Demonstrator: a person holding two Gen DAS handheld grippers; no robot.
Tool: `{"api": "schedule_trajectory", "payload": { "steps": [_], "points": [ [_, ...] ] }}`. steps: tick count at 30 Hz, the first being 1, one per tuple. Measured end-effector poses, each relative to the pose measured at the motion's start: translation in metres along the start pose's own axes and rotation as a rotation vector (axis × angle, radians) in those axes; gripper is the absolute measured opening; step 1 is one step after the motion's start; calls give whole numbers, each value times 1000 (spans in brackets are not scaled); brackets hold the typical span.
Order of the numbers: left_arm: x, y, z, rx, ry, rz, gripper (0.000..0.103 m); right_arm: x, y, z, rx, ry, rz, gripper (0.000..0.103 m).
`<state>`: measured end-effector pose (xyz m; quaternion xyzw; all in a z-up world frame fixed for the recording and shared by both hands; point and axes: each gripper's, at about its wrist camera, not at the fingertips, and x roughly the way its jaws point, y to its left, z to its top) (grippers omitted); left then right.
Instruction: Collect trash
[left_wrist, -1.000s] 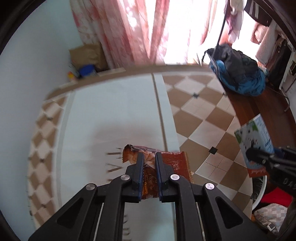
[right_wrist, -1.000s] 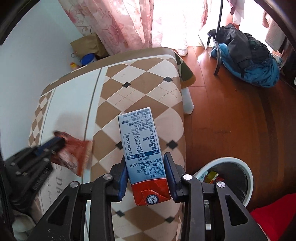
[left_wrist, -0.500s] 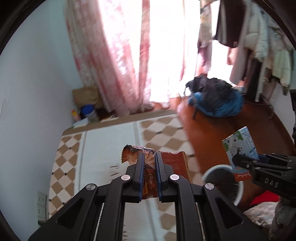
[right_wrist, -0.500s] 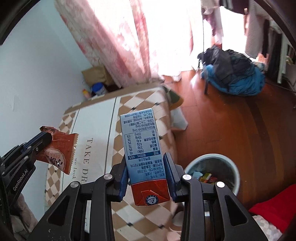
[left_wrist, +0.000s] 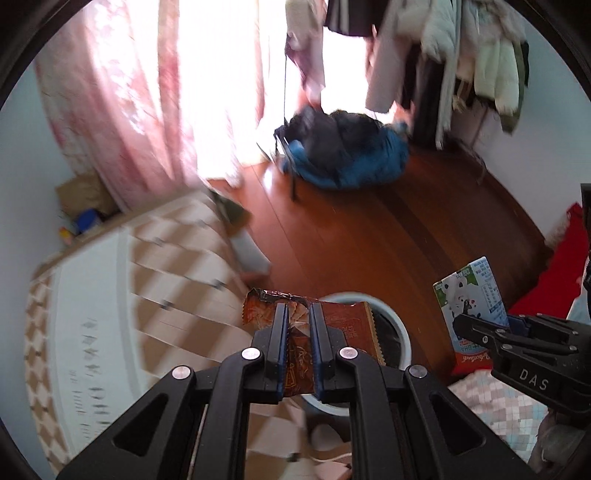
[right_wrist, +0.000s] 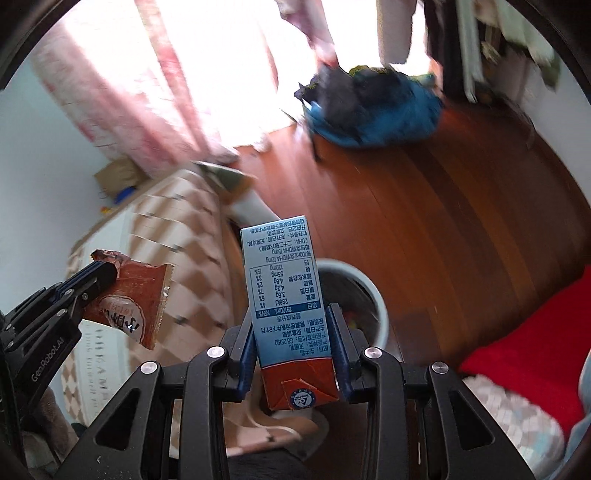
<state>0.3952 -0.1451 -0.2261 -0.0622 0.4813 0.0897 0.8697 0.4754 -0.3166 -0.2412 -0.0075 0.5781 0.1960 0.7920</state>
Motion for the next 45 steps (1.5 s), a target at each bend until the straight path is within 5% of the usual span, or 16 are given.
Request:
{"api": "schedule_trajectory", "payload": {
  "steps": [8,13,15,16,17,18,21,24,34,45],
  "points": [
    [118,-27,-9,7,235,-63,13,100,-61,-19,102,154,-2,37],
    [150,-30,-9,-17,325,-98,16,151,-79,-20,126,218,3,37],
    [158,-29,-9,-28,350,-82,41,166,-81,-17,133,238,10,39],
    [160,-28,-9,-36,352,-80,67,171,-81,-16,132,246,8,39],
    [160,-27,-10,-42,350,-68,80,174,-82,-16,131,247,-8,44],
    [159,-25,-10,-47,347,-62,81,174,-83,-16,132,243,-9,61],
    [153,-21,-12,-55,350,-50,81,170,-85,-17,133,234,-20,77],
    [139,-17,-14,-55,335,-20,102,161,-83,-18,135,238,-43,103],
    [80,-1,-29,-56,294,46,102,83,-60,-39,95,226,-96,103],
    [-25,1,-30,-52,207,-14,102,-36,-19,-44,54,125,-31,103]
  ]
}}
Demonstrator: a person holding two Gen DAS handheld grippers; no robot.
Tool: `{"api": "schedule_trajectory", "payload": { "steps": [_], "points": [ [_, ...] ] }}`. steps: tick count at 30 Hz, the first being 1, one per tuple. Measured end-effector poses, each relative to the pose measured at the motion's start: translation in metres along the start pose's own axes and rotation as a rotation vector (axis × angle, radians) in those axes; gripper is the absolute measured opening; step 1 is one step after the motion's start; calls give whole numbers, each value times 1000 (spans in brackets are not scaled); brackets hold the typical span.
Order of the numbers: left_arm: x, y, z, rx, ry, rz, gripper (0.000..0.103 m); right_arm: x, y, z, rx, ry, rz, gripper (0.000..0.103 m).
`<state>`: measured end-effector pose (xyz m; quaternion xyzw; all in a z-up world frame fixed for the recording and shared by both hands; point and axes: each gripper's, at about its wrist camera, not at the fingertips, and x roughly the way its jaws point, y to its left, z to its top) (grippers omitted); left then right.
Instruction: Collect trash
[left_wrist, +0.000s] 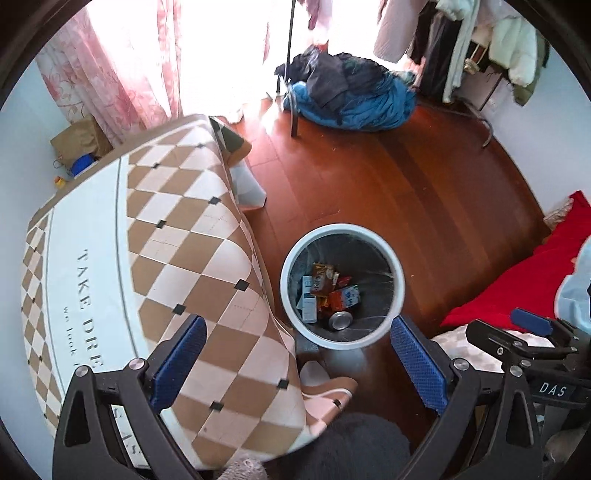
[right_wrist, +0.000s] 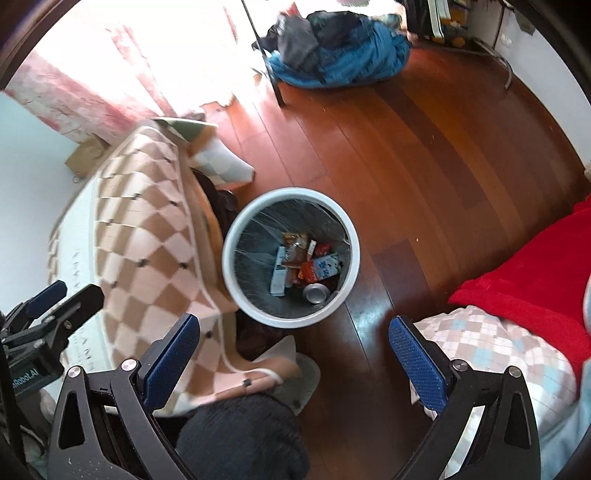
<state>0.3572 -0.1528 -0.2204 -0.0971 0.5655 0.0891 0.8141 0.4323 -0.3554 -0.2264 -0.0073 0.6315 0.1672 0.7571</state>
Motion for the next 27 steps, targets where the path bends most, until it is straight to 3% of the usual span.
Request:
{"api": "schedule_trajectory", "payload": {
  "steps": [15,27],
  "points": [
    [-121,12,-9,19,-81,-145,102,-133,46,-26,-74,-90,159,103],
    [-164,17,-21,24,-103,-213,102,-176,57,-43,-95,-101,227,103]
  ]
}}
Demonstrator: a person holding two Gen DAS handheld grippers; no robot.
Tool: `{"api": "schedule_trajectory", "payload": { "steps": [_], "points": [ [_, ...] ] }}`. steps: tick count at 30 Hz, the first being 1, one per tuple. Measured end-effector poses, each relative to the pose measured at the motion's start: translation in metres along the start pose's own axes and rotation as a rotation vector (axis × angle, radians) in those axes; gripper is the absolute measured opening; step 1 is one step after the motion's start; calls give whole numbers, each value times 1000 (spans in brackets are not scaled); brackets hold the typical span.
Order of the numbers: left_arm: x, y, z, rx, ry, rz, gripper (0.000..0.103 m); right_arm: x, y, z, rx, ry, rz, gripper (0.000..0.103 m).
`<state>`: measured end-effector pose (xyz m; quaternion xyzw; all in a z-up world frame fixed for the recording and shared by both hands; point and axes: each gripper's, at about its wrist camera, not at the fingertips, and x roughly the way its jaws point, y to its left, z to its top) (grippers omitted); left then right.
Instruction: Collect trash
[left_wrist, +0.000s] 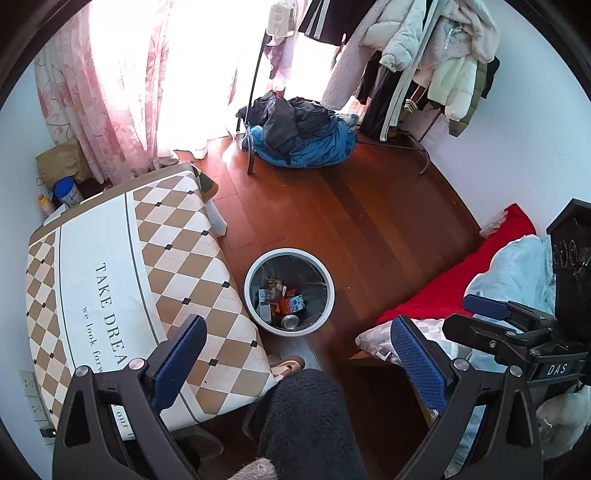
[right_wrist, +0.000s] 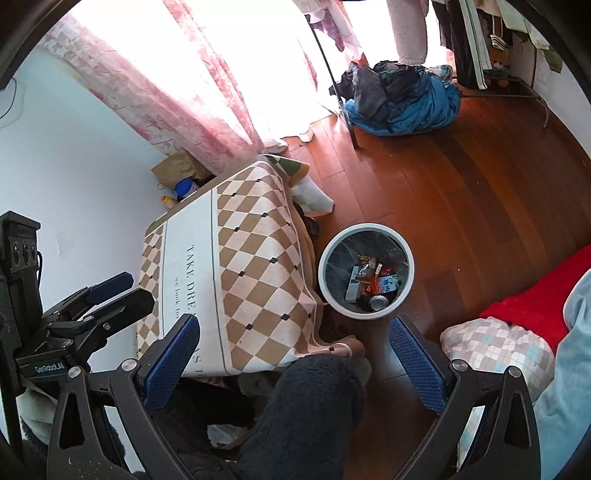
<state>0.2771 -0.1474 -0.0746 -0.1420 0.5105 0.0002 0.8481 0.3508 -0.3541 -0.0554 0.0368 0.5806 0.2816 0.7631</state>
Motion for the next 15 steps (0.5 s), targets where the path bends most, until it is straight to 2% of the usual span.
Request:
{"api": "schedule_trajectory", "payload": {
  "steps": [15],
  "points": [
    [-10,-7,-5,-5,7,-24,102,-7,7,-8,-25,20,-6,103]
  ]
}}
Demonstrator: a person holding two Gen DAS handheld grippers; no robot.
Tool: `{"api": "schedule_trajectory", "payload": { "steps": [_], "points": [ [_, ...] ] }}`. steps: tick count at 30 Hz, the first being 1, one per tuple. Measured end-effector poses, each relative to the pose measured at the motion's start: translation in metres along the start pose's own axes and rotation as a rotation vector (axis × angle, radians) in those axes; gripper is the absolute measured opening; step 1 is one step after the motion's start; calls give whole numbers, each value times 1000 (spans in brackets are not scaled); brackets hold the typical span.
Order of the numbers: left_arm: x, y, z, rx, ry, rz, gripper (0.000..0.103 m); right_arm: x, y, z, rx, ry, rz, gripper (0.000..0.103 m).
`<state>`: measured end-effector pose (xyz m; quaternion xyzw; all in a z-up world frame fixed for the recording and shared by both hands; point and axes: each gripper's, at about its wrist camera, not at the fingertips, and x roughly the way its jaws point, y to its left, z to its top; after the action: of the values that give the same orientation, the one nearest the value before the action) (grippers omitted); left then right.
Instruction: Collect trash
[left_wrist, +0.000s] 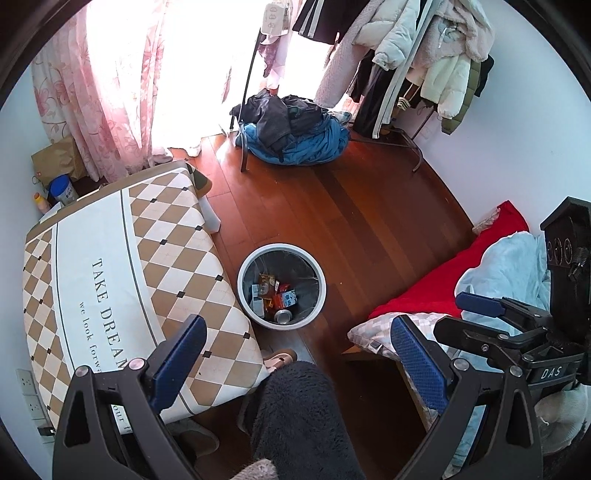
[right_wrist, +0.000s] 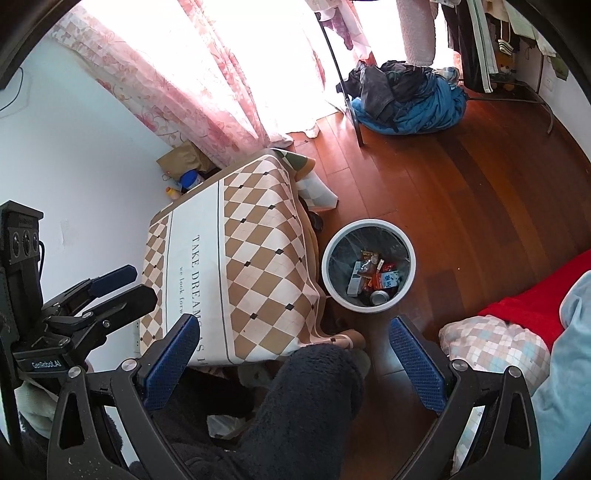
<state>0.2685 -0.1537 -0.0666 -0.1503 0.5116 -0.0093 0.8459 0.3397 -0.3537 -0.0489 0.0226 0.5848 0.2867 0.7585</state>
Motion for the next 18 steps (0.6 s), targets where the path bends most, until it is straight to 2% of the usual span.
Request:
{"api": "schedule_trajectory", "payload": {
  "steps": [18],
  "points": [
    [1,7,-6,8,2,26,103,0,-6,-1,0,4,-18,103]
  ]
}}
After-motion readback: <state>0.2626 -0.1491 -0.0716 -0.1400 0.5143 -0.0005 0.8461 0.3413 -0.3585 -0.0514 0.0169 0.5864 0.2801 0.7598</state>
